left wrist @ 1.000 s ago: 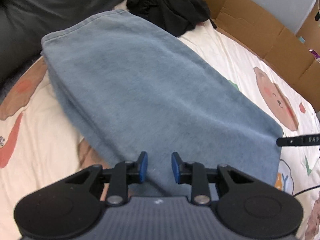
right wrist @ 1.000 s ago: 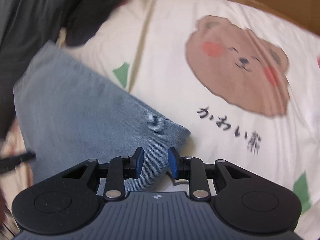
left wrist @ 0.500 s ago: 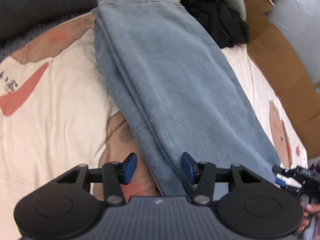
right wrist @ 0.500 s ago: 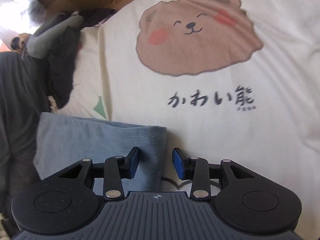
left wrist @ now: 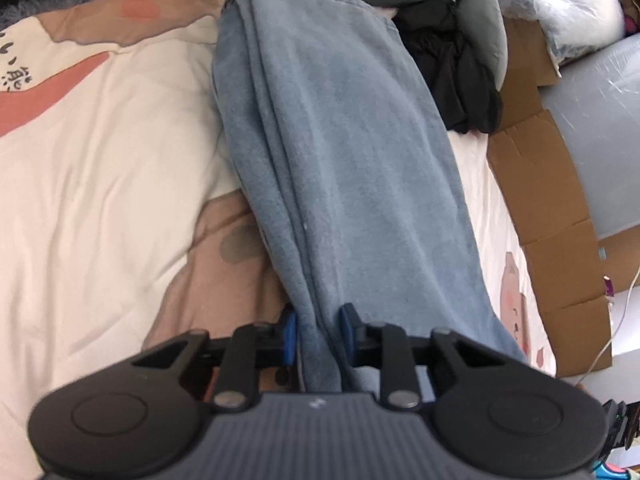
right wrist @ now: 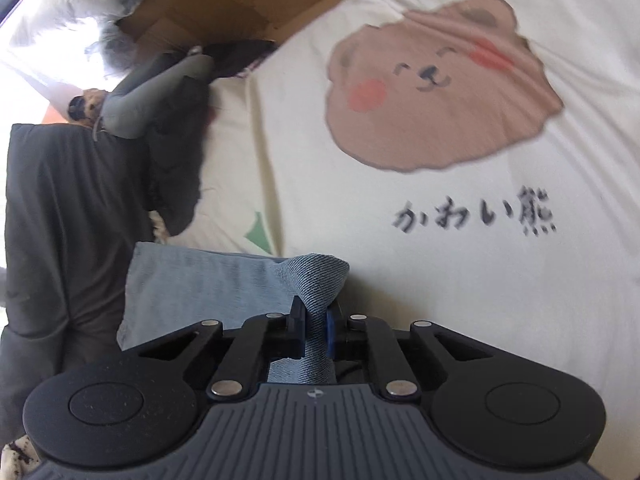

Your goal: Fold clothes

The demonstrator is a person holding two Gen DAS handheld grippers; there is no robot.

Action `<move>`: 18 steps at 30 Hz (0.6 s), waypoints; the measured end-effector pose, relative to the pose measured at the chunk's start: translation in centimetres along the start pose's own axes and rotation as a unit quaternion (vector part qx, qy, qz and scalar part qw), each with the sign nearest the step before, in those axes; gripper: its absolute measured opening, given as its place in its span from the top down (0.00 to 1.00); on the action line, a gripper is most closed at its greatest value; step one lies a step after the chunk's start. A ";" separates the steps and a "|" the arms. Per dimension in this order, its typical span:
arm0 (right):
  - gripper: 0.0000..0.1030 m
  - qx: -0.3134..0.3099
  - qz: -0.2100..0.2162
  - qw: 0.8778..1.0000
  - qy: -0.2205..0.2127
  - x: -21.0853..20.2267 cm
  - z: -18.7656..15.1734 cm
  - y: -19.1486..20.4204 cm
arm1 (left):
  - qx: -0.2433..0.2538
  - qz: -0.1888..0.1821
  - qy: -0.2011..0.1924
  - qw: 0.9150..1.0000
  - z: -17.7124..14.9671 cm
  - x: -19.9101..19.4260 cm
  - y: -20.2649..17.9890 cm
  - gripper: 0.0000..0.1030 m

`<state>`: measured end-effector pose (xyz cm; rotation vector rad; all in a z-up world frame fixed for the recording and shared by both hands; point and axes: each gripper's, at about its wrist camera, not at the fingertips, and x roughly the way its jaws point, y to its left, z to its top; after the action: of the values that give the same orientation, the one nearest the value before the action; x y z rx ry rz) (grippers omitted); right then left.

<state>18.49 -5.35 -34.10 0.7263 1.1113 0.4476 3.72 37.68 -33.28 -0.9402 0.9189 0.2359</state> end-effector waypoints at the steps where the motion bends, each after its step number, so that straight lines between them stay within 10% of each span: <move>1: 0.91 -0.006 -0.001 1.000 0.000 -0.1 0.2 0.2 | -0.002 -0.001 0.002 1.000 0.1 0.1 0.0 0.74; 10: 0.71 0.061 0.005 0.998 0.014 2.7 -0.3 -3.2 | -0.001 0.002 0.022 1.000 -0.2 1.7 -0.2 0.58; 18: 0.92 0.010 -0.010 1.000 0.011 1.0 0.9 -0.2 | 0.005 -0.012 0.030 0.999 -0.3 1.6 -1.4 0.80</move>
<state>19.73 -5.12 -34.70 0.7289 1.1433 0.4295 5.26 36.28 -33.80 -0.9527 0.9615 0.1830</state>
